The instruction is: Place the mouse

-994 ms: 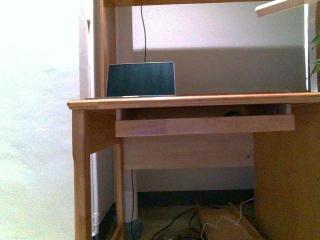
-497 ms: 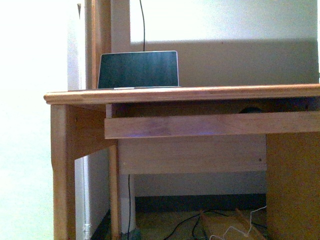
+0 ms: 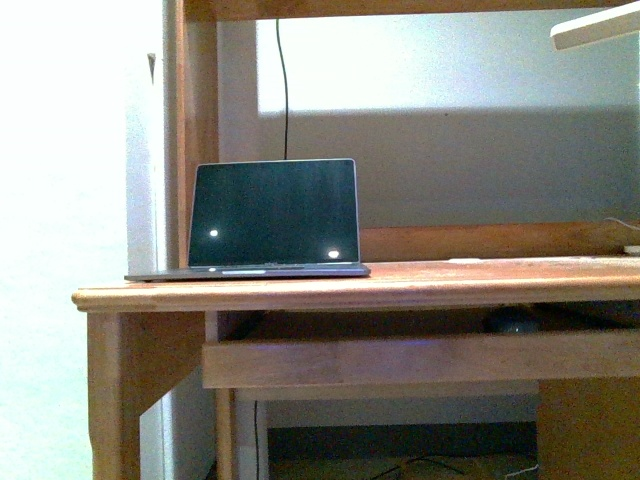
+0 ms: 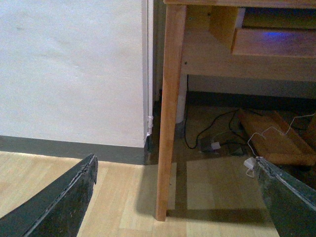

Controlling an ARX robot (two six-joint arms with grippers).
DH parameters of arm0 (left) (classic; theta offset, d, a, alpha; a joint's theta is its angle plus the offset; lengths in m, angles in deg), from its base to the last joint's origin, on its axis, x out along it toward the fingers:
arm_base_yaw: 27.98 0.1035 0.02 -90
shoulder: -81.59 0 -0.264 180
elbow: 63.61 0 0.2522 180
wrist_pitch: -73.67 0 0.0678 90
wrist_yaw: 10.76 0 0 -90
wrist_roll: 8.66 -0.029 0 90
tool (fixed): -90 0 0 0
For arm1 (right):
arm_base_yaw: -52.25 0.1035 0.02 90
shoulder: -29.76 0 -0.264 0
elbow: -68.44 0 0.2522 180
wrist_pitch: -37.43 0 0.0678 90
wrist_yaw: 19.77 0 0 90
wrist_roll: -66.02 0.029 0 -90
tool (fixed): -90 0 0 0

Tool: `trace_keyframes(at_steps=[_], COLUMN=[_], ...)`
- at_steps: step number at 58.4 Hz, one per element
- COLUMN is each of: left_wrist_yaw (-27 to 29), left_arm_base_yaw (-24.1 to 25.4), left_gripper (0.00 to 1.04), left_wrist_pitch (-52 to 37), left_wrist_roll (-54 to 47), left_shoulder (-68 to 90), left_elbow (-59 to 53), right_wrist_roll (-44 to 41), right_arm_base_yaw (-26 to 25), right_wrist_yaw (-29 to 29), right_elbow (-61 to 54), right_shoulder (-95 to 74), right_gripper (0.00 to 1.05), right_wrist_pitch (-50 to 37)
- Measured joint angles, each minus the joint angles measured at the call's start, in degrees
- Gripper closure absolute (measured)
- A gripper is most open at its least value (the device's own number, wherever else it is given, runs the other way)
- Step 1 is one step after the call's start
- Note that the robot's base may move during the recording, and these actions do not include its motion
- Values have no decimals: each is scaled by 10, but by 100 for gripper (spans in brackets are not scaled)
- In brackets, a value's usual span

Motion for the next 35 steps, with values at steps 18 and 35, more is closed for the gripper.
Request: trace_keyframes(at_steps=[18,35], left_wrist_yaw=[-7,-51], left_arm_base_yaw=[0,-19], left_gripper=[8,8], left_wrist_pitch=[13,-247], left_wrist_roll=[10,-78], left_shoulder=[6,402], left_elbow=[4,66], right_wrist_roll=[0,0], right_arm_base_yaw=[0,0], right_wrist_yaw=[0,0], right_elbow=[0,0], right_shoulder=[0,0], right_gripper=[7,7], right_wrist_pitch=[0,0])
